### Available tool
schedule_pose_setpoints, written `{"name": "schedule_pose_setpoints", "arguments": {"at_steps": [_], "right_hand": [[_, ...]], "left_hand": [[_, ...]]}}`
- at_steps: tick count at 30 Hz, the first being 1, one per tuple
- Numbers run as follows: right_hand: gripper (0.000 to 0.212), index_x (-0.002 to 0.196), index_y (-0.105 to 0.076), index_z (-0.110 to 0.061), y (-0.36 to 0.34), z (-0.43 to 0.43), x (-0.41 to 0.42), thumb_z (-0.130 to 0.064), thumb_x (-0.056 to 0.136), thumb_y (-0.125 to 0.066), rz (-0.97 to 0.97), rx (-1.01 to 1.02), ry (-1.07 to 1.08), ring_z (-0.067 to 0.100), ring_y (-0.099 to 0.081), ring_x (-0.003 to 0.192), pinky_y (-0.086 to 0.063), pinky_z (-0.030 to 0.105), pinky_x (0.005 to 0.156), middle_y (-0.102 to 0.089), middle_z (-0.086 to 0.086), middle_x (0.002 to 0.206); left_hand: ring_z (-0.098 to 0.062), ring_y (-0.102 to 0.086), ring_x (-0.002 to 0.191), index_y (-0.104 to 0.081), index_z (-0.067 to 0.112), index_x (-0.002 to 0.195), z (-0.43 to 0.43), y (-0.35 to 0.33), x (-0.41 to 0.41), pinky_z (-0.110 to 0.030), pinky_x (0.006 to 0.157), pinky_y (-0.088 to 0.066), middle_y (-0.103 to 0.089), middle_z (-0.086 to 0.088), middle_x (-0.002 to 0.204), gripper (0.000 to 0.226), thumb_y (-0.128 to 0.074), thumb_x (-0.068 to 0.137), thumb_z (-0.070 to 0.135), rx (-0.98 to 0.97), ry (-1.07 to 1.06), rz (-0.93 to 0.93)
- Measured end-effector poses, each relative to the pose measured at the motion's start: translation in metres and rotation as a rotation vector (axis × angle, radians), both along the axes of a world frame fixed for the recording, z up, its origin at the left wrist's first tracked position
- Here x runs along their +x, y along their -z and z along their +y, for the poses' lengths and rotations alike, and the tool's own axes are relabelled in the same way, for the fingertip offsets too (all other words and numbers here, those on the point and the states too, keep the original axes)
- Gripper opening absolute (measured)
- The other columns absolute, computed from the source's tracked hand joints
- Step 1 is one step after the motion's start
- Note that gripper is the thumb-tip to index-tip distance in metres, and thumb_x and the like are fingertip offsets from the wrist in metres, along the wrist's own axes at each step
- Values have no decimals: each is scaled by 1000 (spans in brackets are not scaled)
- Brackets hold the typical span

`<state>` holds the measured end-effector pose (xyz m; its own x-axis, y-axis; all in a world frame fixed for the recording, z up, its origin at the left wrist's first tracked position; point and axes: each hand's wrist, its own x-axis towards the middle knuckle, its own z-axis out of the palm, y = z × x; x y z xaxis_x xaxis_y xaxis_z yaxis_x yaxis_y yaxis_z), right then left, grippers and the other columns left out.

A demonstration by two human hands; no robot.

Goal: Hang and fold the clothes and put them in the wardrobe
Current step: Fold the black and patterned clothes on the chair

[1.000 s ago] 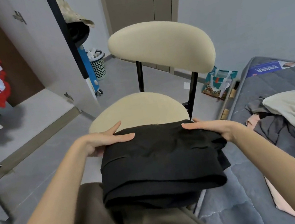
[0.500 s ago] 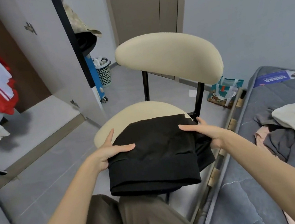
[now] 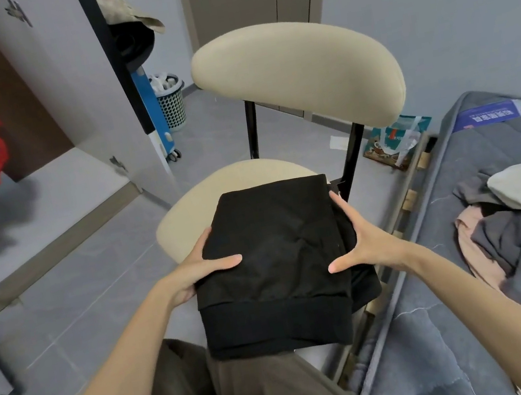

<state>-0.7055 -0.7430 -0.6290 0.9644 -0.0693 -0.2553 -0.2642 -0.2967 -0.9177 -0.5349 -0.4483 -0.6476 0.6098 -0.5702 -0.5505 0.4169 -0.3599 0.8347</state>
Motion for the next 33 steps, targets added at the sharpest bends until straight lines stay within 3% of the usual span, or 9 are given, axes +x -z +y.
{"name": "schedule_pose_setpoints", "arguments": {"at_steps": [2, 5, 11, 14, 17, 22, 26, 29, 33], "right_hand": [[116, 150, -18, -41, 1, -7, 2, -13, 63, -89, 23, 63, 22, -4, -40, 129, -42, 6, 93, -31, -22, 145], [95, 141, -35, -40, 6, -11, 5, -19, 64, -87, 104, 250, 212, 6, -55, 118, -52, 20, 85, -45, -12, 138], [129, 152, 4, -41, 21, -4, 15, 0, 68, -84, 180, 122, 47, 6, -37, 132, -44, 12, 95, -22, -12, 153], [141, 149, 19, -39, 30, 1, 13, -1, 65, -87, 191, 125, 222, 15, -32, 139, -35, 35, 113, -16, -6, 159], [145, 146, 26, -40, 29, 4, 12, -3, 64, -88, 203, 216, 430, 21, -41, 133, -37, 44, 110, -26, 0, 156], [129, 146, 18, -48, 5, -5, 10, -7, 74, -81, -69, 154, 302, 7, -34, 138, -42, 13, 97, -9, -15, 160], [118, 151, 0, -44, -25, -12, 8, -3, 75, -80, -136, -4, 27, -19, -27, 132, -34, 4, 99, -14, -38, 147], [108, 149, -21, -40, -35, -10, 7, -3, 70, -84, -130, -129, -50, -18, -30, 131, -33, 3, 99, -23, -30, 149], [103, 144, -37, -31, -35, -7, 1, -4, 60, -90, -162, -251, 46, 3, -43, 130, -34, 3, 98, -41, -16, 140]], "left_hand": [[-14, -52, 115, -19, 40, 150, -5, -3, 5, -30, 90, -48, -38, 7, 145, 136, -91, 36, 60, -26, -26, 30], [-19, -51, 116, -9, 46, 151, -9, 1, 11, -32, 86, -50, -31, 2, 153, 124, -86, 53, 49, 2, -70, 44], [-24, -35, 136, 7, 47, 150, -15, 13, 17, -41, 105, -40, -17, 5, 158, 131, -86, 59, 38, 147, 56, -58], [-26, -37, 135, 11, 39, 151, -15, 24, 19, -43, 105, -40, -21, 0, 157, 128, -85, 69, 23, 158, -12, -32], [-28, -37, 134, 12, 39, 150, -15, 22, 21, -44, 103, -42, -22, -1, 157, 128, -85, 70, 18, 145, -72, -37], [-10, -36, 124, 14, 60, 141, -6, -7, 27, -39, 102, -43, -20, 21, 143, 128, -86, 66, 35, 69, -23, -295], [38, -32, 101, -11, 70, 137, 4, -40, 21, 4, 79, -40, -16, 67, 114, 110, -87, 65, 36, 36, 221, -512], [36, -35, 102, -19, 69, 136, 8, -52, 12, 5, 76, -40, -21, 60, 119, 108, -89, 65, 25, 42, 304, -557], [31, -34, 106, -28, 60, 138, 15, -57, -1, 5, 80, -38, -23, 52, 122, 106, -89, 64, 14, 66, 234, -680]]}}
